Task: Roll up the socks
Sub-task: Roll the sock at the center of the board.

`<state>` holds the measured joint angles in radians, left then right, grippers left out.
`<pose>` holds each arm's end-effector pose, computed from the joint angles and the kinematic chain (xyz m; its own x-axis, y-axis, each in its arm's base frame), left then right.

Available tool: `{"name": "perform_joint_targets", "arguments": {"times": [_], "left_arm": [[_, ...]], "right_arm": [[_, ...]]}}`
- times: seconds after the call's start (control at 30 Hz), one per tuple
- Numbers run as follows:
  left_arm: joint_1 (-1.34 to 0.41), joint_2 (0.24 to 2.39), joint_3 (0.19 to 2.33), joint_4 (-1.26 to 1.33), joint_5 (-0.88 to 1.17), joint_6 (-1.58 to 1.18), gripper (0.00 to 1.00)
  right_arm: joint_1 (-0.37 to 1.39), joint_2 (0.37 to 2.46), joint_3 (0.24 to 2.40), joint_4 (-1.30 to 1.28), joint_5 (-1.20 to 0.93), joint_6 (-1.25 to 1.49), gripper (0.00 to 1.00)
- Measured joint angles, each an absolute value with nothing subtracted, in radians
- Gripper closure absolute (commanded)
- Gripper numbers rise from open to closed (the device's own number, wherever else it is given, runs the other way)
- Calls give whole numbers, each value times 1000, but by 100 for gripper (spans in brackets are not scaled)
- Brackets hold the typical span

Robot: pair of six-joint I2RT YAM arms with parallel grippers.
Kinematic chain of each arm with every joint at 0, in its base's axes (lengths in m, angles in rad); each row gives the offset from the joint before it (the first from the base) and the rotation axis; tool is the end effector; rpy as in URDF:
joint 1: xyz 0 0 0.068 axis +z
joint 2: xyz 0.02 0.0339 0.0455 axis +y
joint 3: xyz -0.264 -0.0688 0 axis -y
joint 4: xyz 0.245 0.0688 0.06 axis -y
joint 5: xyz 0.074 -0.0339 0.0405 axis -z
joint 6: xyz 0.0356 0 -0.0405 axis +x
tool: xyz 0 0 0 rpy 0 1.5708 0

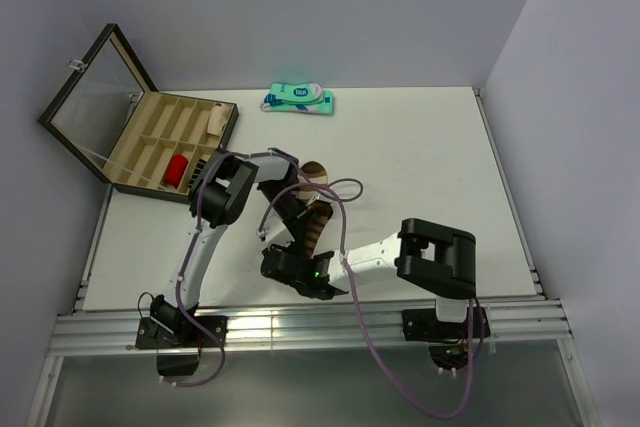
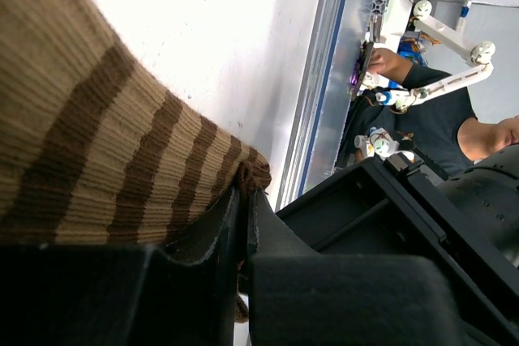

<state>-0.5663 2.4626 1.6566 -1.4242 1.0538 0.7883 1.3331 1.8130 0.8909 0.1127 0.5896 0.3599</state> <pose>0.3060 -0.2312 0.0717 -0.6009 0.7974 -0.0553 0.3431 0.1948 -0.9189 0.1018 0.3361 0.1358 -0.4122 -0.4582 -0.7875 -0.6115 0.7799 -0.1337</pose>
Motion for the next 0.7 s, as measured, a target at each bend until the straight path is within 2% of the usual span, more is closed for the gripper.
{"name": "perform_joint_targets", "arguments": {"times": [0.43, 0.53, 0.57, 0.7], "left_arm": [[-557, 2440, 1620, -1386, 1065, 789, 88], [-556, 2435, 1615, -1380, 1065, 792, 86], [-556, 2434, 1614, -1378, 1065, 793, 85], [-556, 2433, 1613, -1377, 1065, 801, 84]], "right_arm": [[1351, 1894, 1022, -51, 703, 454, 60], [1351, 1904, 1031, -66, 724, 460, 69], [1351, 1909, 1036, -74, 736, 461, 77], [1351, 1919, 1045, -88, 764, 463, 94]]}}
